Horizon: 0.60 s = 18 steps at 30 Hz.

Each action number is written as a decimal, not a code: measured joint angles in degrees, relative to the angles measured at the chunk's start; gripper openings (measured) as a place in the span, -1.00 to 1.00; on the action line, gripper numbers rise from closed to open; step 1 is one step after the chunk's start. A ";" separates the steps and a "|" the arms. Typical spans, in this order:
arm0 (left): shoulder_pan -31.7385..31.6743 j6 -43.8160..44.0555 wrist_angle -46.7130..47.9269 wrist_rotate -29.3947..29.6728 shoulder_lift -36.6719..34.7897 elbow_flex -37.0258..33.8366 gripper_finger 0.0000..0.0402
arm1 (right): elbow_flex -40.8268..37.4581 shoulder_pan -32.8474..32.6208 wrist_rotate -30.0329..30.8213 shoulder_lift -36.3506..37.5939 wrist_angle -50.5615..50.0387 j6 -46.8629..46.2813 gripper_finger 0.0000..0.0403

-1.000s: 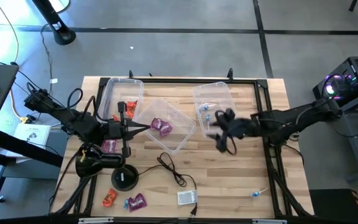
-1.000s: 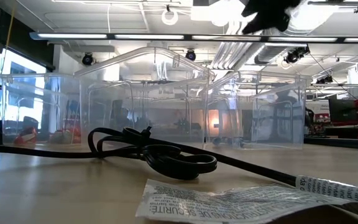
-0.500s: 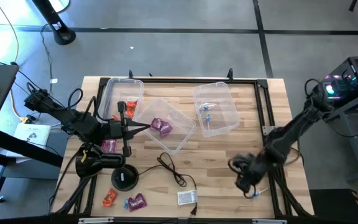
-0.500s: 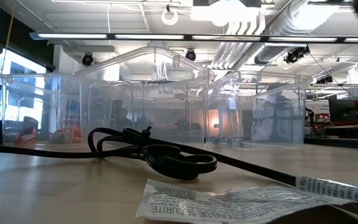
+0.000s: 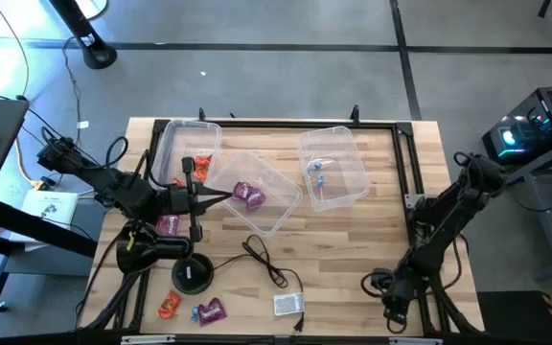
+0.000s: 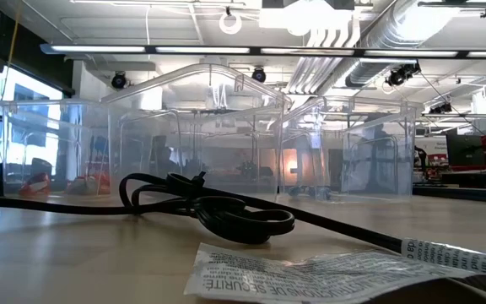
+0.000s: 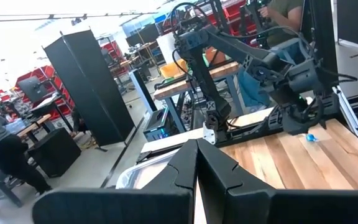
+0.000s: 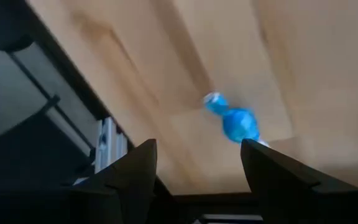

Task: Sort candy
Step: Put the blue candy into the right transparent bin

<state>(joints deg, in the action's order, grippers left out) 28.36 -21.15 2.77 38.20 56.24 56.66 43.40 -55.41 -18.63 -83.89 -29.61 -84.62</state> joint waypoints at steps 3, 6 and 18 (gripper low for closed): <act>0.00 0.00 0.40 0.01 -0.01 0.00 -1.00 | 0.01 -1.02 -0.04 -0.08 0.21 -0.59 0.12; 0.00 0.06 0.79 0.00 -0.01 0.00 -1.00 | 0.02 -2.03 3.18 -0.54 -2.83 -0.53 0.11; 0.00 0.54 2.07 0.02 0.00 0.00 -1.00 | 0.44 -4.92 3.64 -8.92 -3.59 4.31 -0.04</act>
<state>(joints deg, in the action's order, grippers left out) 28.36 -20.61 4.84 38.22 56.24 56.66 43.83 -60.32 -14.99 -92.80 -33.20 -80.30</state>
